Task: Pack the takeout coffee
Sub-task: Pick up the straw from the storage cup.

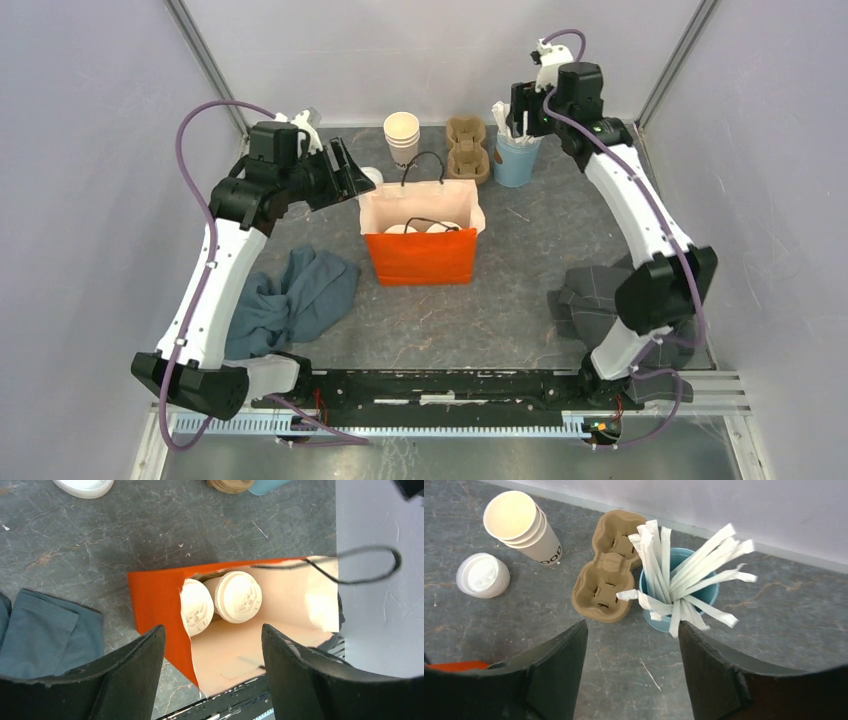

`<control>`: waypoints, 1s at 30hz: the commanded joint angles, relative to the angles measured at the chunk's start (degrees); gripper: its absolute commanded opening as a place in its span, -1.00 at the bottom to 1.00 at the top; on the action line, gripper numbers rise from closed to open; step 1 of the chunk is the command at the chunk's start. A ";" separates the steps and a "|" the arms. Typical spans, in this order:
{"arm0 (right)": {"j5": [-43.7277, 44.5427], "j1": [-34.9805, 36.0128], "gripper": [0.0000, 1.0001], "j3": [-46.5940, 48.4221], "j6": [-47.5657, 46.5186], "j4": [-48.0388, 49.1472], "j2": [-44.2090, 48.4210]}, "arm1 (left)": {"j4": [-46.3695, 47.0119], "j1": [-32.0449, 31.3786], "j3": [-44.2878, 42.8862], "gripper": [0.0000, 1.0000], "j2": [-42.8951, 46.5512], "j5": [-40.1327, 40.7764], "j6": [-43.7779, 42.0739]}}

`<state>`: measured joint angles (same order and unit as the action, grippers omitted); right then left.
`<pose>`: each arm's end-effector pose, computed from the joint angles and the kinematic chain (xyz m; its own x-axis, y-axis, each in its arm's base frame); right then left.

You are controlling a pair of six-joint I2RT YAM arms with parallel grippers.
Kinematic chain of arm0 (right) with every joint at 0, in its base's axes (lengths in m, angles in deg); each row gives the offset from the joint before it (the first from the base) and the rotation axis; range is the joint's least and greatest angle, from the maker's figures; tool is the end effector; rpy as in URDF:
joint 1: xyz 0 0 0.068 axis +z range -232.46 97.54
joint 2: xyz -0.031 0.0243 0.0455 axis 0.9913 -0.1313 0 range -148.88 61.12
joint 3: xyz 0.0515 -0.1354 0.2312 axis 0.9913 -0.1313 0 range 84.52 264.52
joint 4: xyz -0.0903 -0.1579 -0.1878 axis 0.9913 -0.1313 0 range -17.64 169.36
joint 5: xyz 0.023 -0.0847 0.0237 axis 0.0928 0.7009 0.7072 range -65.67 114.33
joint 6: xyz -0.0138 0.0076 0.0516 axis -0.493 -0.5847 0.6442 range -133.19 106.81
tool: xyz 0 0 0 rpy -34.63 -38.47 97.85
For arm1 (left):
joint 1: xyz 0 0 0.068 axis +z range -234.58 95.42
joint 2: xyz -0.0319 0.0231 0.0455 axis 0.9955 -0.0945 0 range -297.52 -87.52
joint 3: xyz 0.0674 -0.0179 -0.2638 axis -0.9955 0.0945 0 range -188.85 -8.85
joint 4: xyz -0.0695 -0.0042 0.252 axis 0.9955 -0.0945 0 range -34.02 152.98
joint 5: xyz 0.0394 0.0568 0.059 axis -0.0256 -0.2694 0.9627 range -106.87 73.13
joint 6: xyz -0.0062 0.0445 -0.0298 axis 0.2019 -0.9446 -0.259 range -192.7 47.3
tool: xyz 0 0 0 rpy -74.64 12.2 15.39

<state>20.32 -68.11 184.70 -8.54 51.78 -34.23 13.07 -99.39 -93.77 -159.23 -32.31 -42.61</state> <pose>0.3721 0.0977 0.4144 -0.3984 -0.0185 -0.9170 -0.2783 0.9551 0.1016 0.2381 -0.0726 0.4139 -0.7267 -0.3077 -0.6141 0.1022 0.8357 -0.5396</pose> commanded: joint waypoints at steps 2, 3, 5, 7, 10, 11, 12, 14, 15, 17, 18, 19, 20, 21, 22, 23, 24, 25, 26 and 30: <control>-3.53 -0.48 0.34 6.76 -6.96 5.90 -9.51 | -3.41 0.13 -4.03 0.54 3.35 1.11 -0.40; -3.72 -0.61 0.29 8.15 -7.85 5.61 -10.92 | -3.49 0.13 -4.25 0.55 3.74 1.28 -0.32; -3.40 -0.62 0.16 10.46 -9.80 5.23 -13.26 | -3.76 0.13 -4.45 0.55 4.31 1.81 -0.23; -2.24 -0.79 0.09 11.31 -10.97 4.82 -14.84 | -4.24 0.13 -4.46 0.55 4.63 2.44 -0.20; -2.19 -1.26 0.06 10.79 -11.54 5.13 -15.59 | -4.66 0.13 -4.38 0.55 4.73 3.14 -0.20; -2.46 -1.36 0.05 10.82 -11.59 4.95 -16.02 | -4.71 0.13 -4.30 0.55 4.73 3.20 -0.13; -2.79 -1.45 0.03 10.91 -11.59 4.74 -16.30 | -4.61 0.16 -4.33 0.55 4.66 3.32 -0.04; -3.34 -1.51 0.01 10.37 -11.34 4.63 -16.50 | -4.57 0.13 -4.49 0.54 4.22 3.31 -0.08; -3.79 -1.44 0.01 10.05 -11.16 4.71 -16.44 | -4.54 0.17 -4.61 0.54 4.08 3.27 -0.11; -4.25 -1.45 -0.02 8.99 -11.15 4.79 -16.11 | -4.24 0.13 -4.64 0.54 3.80 3.22 -0.12; -4.17 -1.48 -0.03 8.45 -11.30 4.81 -16.00 | -4.12 0.13 -4.59 0.54 3.67 3.05 -0.12; -4.14 -1.54 -0.05 7.97 -11.45 4.81 -15.93 | -3.84 0.13 -4.53 0.54 3.53 2.98 -0.05; -4.05 -1.51 -0.06 7.66 -11.69 4.77 -15.90 | -3.69 0.13 -4.42 0.54 3.46 2.81 -0.03; -4.00 -1.61 -0.07 7.42 -11.81 4.81 -15.96 | -3.59 0.13 -4.38 0.54 3.31 2.77 -0.01; -4.02 -1.58 -0.08 7.47 -11.89 4.74 -16.12 | -3.50 0.13 -4.37 0.54 3.13 2.61 0.00; -4.18 -1.54 -0.10 7.62 -11.89 4.71 -16.19 | -3.48 0.13 -4.37 0.54 3.01 2.48 -0.01; -4.40 -1.57 -0.12 7.73 -11.86 4.68 -16.45 | -3.38 0.13 -4.45 0.54 2.81 2.36 -0.03; -4.71 -1.50 -0.13 7.83 -11.85 4.60 -16.68 | -3.43 0.13 -4.54 0.54 2.72 2.33 -0.03; -4.92 -1.53 -0.13 7.93 -11.81 4.44 -16.74 | -3.38 0.13 -4.69 0.54 2.62 2.19 -0.03; -5.09 -1.57 -0.14 7.53 -11.76 4.30 -17.12 | -3.44 0.13 -5.13 0.54 2.44 2.08 -0.37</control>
<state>16.39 -69.49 192.39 -19.19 54.84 -50.63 8.65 -99.41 -96.37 -156.80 -29.45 -42.61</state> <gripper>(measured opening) 0.431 0.771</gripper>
